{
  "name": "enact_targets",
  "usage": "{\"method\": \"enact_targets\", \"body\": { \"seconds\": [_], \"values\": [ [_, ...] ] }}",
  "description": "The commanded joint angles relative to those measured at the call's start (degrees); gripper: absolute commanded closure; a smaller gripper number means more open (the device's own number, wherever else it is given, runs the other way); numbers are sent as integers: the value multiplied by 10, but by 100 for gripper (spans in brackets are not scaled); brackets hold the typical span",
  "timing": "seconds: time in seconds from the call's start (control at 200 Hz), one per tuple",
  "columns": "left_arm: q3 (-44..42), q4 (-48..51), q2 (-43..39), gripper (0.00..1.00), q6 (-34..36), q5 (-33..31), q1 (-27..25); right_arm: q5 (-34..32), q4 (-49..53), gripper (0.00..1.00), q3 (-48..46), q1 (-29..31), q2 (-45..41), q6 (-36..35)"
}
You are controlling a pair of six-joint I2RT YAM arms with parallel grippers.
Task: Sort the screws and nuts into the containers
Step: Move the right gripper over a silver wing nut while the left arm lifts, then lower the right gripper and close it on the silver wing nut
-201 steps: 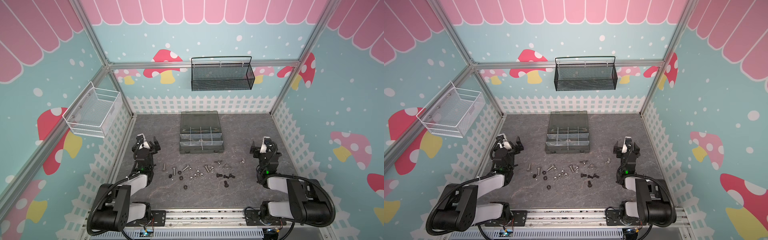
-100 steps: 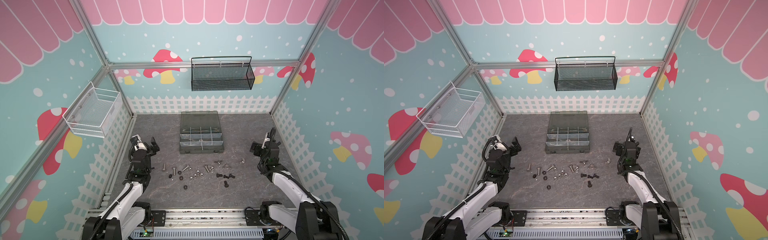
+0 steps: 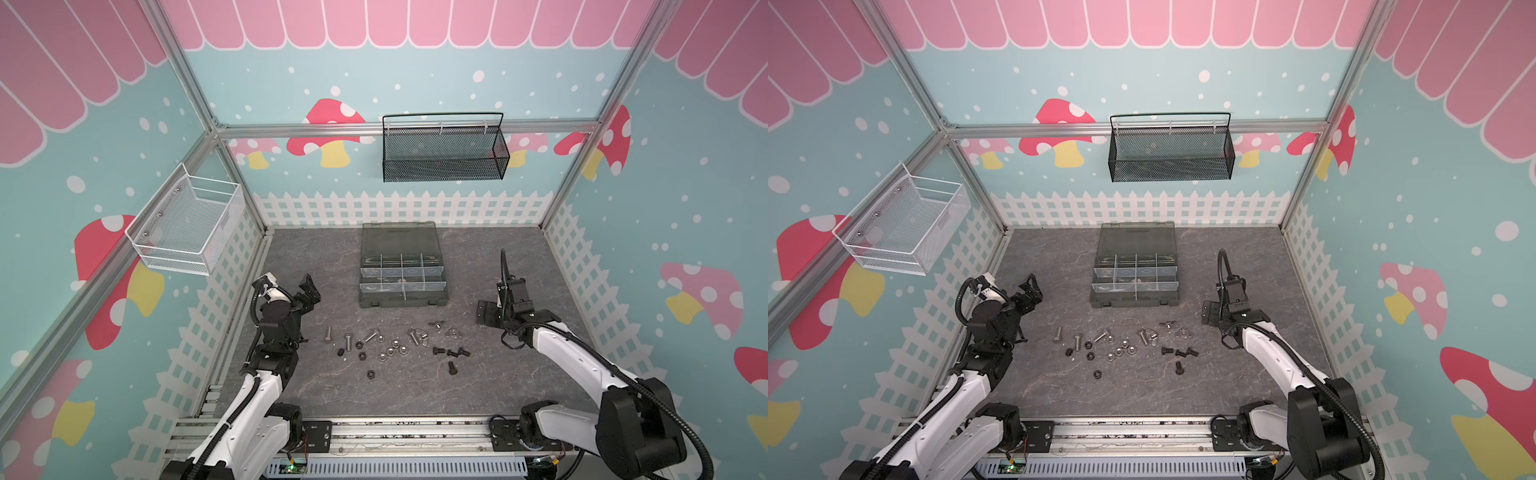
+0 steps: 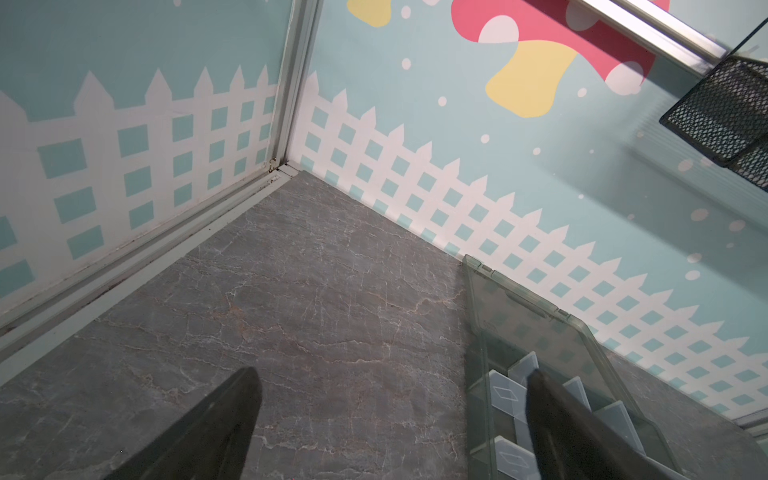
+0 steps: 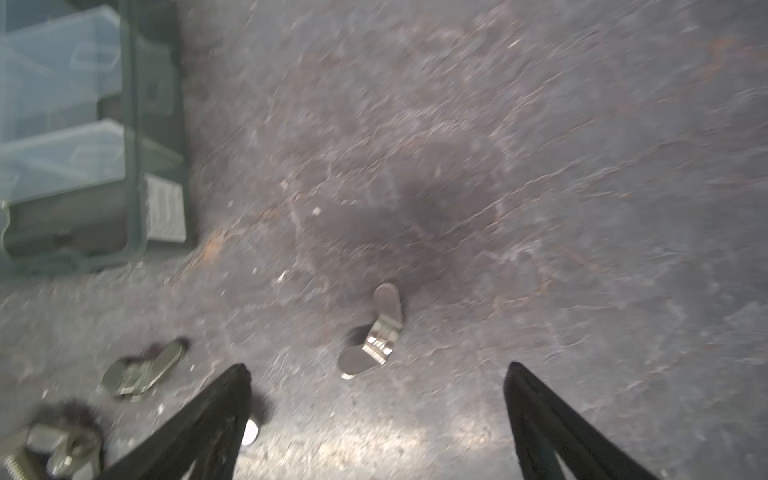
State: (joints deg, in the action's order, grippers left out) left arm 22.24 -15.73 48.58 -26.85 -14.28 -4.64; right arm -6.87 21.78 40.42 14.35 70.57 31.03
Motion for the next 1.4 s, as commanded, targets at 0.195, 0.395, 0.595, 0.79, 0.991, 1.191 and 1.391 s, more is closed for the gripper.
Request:
{"method": "enact_targets", "body": {
  "seconds": [0.195, 0.395, 0.595, 0.79, 0.991, 1.191, 1.391],
  "values": [
    [30, 31, 8, 0, -34, 21, -3, 88, 107, 18, 25, 48, 13, 36],
    [32, 32, 19, 0, -37, 29, -2, 61, 135, 24, 17, 51, 2, 40],
    [38, 44, 14, 0, -36, 32, -3, 52, 122, 32, 16, 50, 13, 61],
    [35, 46, 6, 0, -40, 32, -3, 7, 113, 35, 28, 45, 48, 72],
    [33, 51, 4, 0, -41, 32, -3, 12, 62, 36, 34, 23, 84, 69],
    [29, 51, 1, 0, -42, 31, -2, 38, 9, 39, 31, -6, 121, 64],
    [25, 48, 2, 0, -43, 30, -2, 46, -23, 39, 37, -16, 158, 57]
  ]
}}
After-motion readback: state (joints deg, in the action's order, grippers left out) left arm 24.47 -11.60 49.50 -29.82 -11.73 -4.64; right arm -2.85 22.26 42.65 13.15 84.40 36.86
